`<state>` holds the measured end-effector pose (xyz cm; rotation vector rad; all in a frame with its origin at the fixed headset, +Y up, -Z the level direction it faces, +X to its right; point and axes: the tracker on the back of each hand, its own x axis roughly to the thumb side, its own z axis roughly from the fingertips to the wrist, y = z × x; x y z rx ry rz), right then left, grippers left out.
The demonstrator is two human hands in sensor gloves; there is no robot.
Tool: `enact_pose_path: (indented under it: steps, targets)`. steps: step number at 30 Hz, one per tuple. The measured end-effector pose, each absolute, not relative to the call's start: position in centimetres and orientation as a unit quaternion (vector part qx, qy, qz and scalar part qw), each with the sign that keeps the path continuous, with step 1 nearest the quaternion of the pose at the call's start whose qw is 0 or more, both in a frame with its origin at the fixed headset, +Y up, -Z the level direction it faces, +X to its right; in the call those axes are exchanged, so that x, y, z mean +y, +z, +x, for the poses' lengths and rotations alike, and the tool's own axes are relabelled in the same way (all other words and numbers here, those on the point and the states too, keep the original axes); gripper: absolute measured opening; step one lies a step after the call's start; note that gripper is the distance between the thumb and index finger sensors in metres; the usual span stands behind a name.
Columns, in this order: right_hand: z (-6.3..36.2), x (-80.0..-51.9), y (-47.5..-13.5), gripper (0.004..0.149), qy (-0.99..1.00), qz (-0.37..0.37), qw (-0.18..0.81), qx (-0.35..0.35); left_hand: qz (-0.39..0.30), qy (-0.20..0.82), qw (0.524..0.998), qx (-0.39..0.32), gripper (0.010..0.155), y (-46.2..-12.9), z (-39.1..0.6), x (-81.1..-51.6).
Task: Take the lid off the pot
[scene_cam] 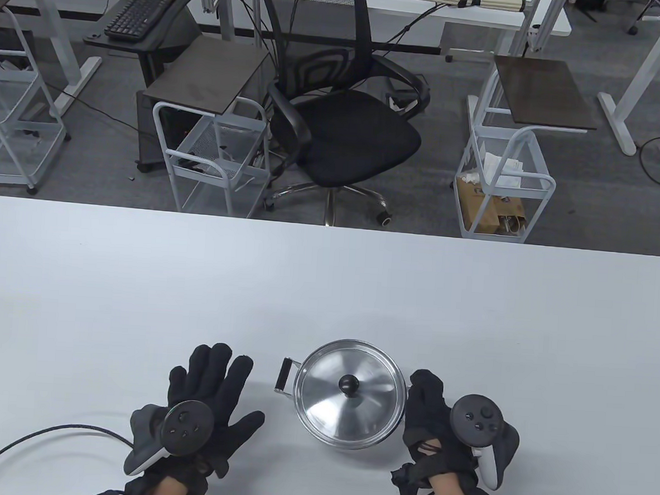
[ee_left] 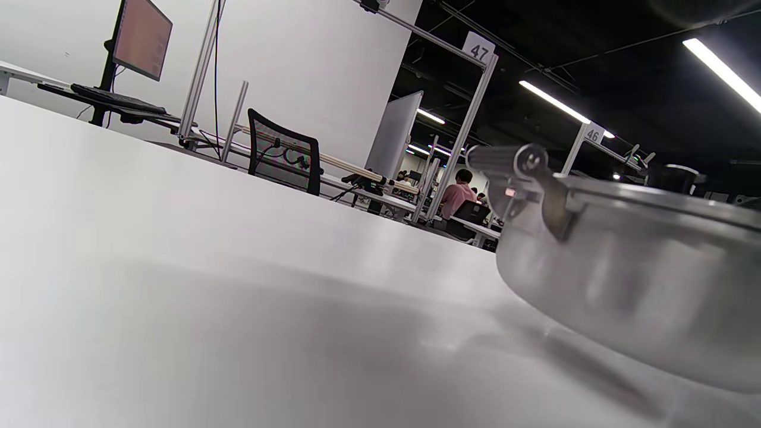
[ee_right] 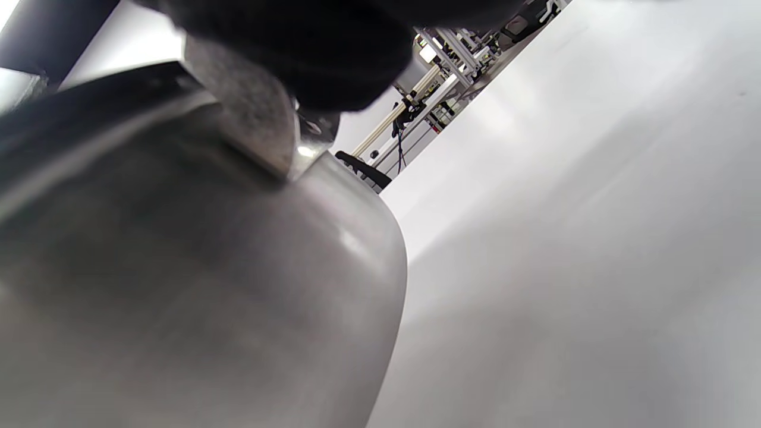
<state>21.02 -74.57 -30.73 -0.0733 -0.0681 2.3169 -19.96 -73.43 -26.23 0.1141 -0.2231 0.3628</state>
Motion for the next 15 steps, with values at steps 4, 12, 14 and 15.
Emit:
enact_pose_path:
  steps: [4, 12, 14, 15]
  targets:
    - [21.0, -75.2, -30.9, 0.048, 0.919, -0.03, 0.393, -0.015, 0.057, 0.178, 0.976, -0.112, 0.085, -26.2, -20.0, -73.4]
    - [21.0, -75.7, -31.0, 0.048, 0.917, -0.032, 0.399, -0.005, 0.056, 0.176, 0.976, -0.113, 0.084, -26.2, -20.0, -73.4]
    - [21.1, -75.8, -31.0, 0.049, 0.916, -0.032, 0.4, -0.002, 0.054, 0.177, 0.976, -0.113, 0.084, -26.2, -20.0, -73.5]
    - [21.1, -75.9, -31.0, 0.049, 0.915, -0.032, 0.402, 0.0, 0.054, 0.177, 0.976, -0.112, 0.084, -26.2, -20.0, -73.5]
